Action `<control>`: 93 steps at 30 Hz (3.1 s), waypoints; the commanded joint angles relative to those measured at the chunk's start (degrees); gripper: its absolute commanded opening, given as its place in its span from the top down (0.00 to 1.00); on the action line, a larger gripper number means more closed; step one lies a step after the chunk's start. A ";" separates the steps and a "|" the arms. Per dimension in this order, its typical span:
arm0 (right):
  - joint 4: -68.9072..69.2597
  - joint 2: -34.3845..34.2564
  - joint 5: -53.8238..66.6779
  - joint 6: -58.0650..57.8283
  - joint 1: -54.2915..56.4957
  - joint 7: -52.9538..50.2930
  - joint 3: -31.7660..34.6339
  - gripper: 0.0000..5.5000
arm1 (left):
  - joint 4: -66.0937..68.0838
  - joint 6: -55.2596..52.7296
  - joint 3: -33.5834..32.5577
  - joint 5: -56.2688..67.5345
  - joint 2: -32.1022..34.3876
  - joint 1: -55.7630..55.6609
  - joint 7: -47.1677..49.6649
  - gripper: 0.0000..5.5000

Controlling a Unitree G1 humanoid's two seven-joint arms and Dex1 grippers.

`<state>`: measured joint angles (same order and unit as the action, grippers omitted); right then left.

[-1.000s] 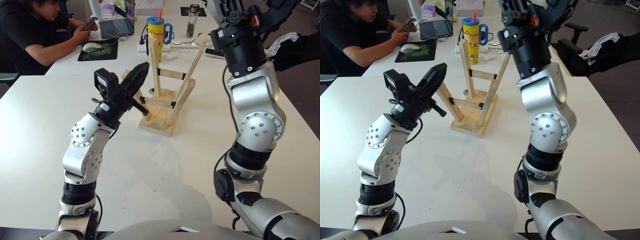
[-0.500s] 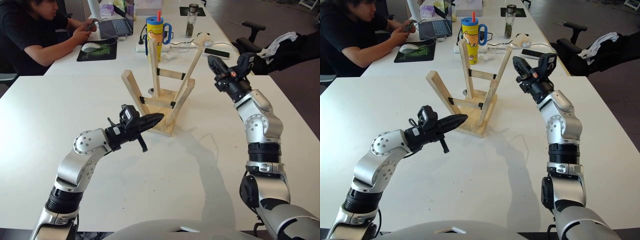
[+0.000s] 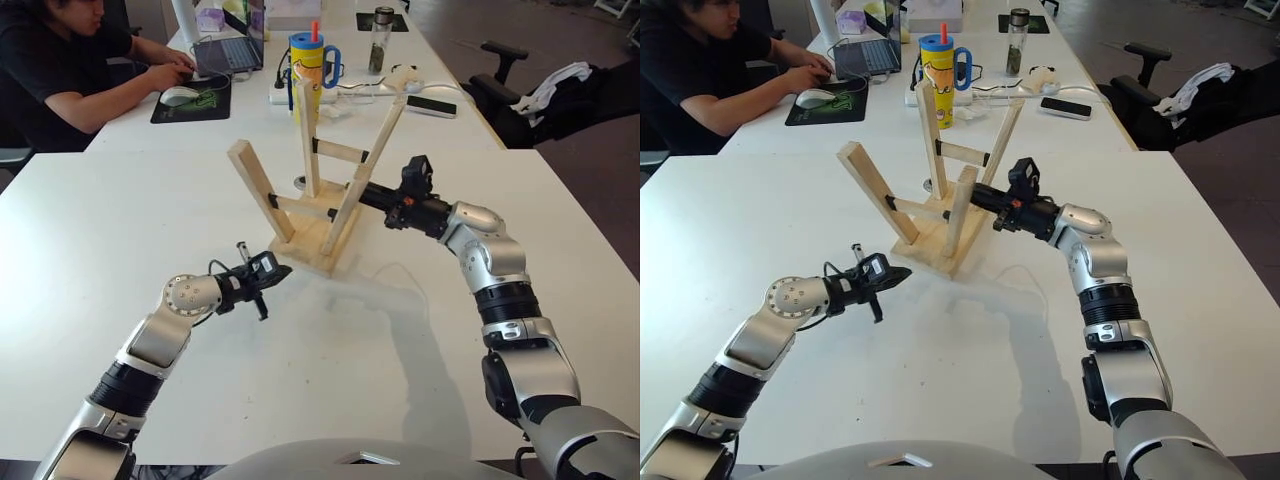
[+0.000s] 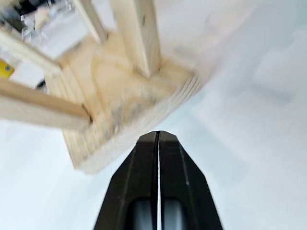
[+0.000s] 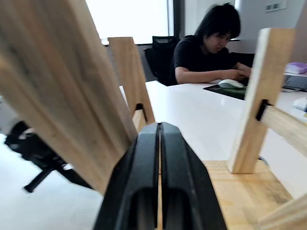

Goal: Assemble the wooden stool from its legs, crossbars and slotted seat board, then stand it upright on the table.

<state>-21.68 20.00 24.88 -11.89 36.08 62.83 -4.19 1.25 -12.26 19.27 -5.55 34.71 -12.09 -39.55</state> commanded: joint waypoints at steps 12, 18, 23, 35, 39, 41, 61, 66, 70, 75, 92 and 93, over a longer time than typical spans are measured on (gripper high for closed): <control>6.31 -7.74 -3.20 -1.10 0.49 -0.67 -6.79 1.00 | 14.11 2.58 1.00 -9.71 4.89 -2.42 -0.34 1.00; 13.48 -16.83 -7.31 -3.86 -8.11 -13.95 -13.12 1.00 | 14.56 3.43 -0.38 -6.56 -1.92 -4.82 1.65 1.00; 15.77 -19.93 -10.04 -7.05 -10.30 -22.78 -14.31 1.00 | 13.33 2.35 0.00 -6.74 -5.00 -3.88 2.41 1.00; 44.71 -22.60 -1.04 -18.11 -27.96 -39.16 -6.86 1.00 | 3.44 -2.21 -8.77 -7.11 -8.35 6.50 15.56 1.00; 55.59 -27.57 4.49 -17.44 -25.26 -47.05 -1.92 1.00 | -1.86 -1.46 -13.31 -6.76 -11.50 12.18 23.27 1.00; 57.18 -27.92 6.15 -18.72 -24.53 -48.96 -1.39 1.00 | -2.73 -1.68 -13.46 -6.83 -11.83 12.94 23.88 1.00; 63.09 -18.86 23.99 -29.78 -18.67 -56.85 2.08 1.00 | -7.86 -2.54 -19.10 -0.42 -17.68 14.78 27.34 1.00; 63.02 -18.23 24.72 -29.40 -18.59 -57.45 1.83 1.00 | -7.86 -2.54 -19.10 -0.43 -17.68 14.78 27.34 1.00; 62.53 -12.86 22.58 -29.19 -26.70 -51.74 -0.61 1.00 | -10.10 -1.53 -20.64 2.25 -19.42 15.42 27.74 1.00; 65.55 -4.47 24.45 -31.00 -36.36 -44.86 -1.84 1.00 | -13.27 -2.32 -22.26 5.19 -20.25 17.22 27.45 1.00; 62.74 3.70 24.50 -29.34 -32.90 -45.55 3.37 1.00 | -18.81 -1.02 -26.37 8.32 -21.67 16.03 29.95 1.00; 62.52 3.91 23.81 -28.86 -34.64 -44.62 2.85 1.00 | -18.76 -1.07 -26.41 8.34 -21.56 16.10 29.83 1.00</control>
<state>40.92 23.16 49.86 -41.06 2.83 17.35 -0.78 -16.99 -13.24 -7.17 2.30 13.28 4.27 -9.69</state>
